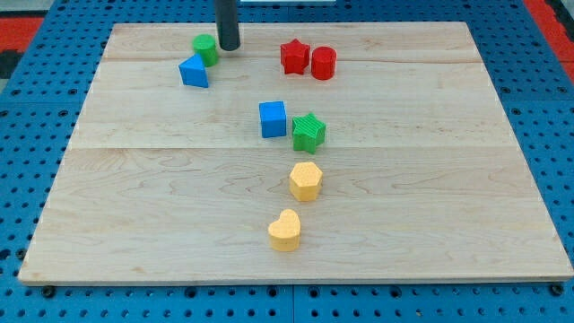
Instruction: Push the green star slightly into the bottom right side of the blue cube
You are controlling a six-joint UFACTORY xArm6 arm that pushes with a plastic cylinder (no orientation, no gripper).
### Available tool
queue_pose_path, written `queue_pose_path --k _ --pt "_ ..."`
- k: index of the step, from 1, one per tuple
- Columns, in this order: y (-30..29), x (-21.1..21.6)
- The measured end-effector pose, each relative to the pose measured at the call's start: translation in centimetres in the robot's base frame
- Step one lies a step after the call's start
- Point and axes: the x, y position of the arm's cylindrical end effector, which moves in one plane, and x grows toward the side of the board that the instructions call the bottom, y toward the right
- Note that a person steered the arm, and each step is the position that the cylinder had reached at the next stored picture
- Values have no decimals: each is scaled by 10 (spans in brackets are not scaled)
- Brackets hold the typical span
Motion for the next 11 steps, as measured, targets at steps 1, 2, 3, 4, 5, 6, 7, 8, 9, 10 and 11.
queue_pose_path --k 1,2,3,4,5,6,7,8,9,10,11 --pt "-9 -22" --pt "-59 -1" --pt "-62 12" --pt "-62 25" --pt "-58 24" --pt "-20 24" --pt "24 35" --pt "72 44" --pt "104 105" --pt "171 156" --pt "184 174"
